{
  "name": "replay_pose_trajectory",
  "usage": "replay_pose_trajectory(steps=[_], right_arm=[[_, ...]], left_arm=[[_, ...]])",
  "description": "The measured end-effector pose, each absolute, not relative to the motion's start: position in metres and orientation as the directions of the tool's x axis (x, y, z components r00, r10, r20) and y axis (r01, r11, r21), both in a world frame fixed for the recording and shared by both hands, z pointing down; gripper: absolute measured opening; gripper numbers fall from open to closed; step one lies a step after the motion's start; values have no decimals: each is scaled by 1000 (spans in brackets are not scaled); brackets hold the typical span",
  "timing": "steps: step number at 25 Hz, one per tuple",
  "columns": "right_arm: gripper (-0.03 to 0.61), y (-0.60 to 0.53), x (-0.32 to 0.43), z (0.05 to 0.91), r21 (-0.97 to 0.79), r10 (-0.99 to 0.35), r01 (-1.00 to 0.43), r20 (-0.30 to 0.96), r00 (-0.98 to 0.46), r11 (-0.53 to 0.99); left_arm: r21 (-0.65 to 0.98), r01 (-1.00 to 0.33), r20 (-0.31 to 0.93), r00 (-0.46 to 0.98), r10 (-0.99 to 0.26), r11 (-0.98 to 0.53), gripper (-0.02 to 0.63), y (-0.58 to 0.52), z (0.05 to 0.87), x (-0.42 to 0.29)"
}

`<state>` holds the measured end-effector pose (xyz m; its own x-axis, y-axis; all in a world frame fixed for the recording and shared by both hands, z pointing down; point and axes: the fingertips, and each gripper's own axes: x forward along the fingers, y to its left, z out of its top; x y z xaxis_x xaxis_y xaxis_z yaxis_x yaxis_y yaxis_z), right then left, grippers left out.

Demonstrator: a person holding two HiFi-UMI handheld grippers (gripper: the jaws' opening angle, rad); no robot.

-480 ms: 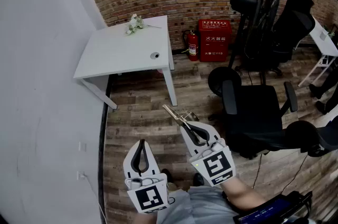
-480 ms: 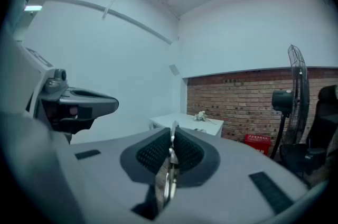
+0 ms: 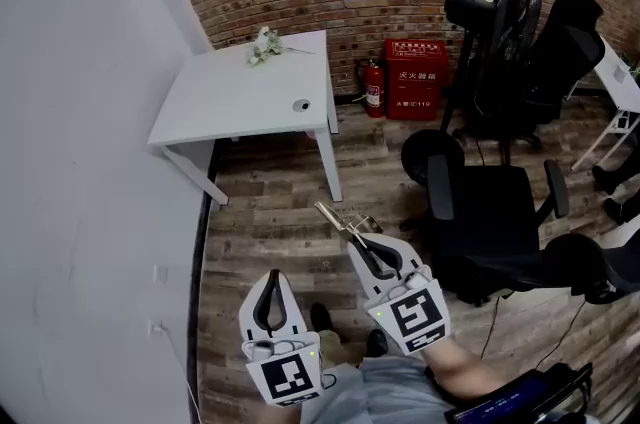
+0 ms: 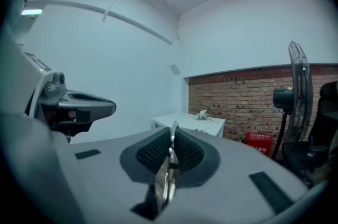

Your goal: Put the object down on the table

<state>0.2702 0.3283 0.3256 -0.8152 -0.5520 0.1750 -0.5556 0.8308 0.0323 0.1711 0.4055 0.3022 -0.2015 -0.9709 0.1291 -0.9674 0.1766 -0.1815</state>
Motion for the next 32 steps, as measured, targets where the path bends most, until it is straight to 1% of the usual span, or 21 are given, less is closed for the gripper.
replay_pose_trajectory(steps=[8, 17, 25, 28, 32], right_arm=[[29, 300, 241, 347, 10, -557, -568, 216, -802, 823], [29, 220, 148, 370, 0, -564, -583, 256, -785, 813], [29, 157, 71, 356, 45, -601, -608, 224, -767, 793], [29, 145, 49, 345, 43, -613, -618, 204, -764, 785], [29, 130, 27, 340, 61, -627, -628, 190, -756, 776]], left_arm=[[-163, -971, 156, -201, -967, 175, 9, 376, 323, 136], [-132, -980, 209, -171, -963, 146, 9, 296, 351, 38], [-150, -980, 141, -155, -978, 134, 9, 231, 330, -50], [-167, -978, 113, -148, -983, 128, 9, 215, 322, -74], [-147, -981, 96, -143, -985, 128, 9, 196, 313, -100]])
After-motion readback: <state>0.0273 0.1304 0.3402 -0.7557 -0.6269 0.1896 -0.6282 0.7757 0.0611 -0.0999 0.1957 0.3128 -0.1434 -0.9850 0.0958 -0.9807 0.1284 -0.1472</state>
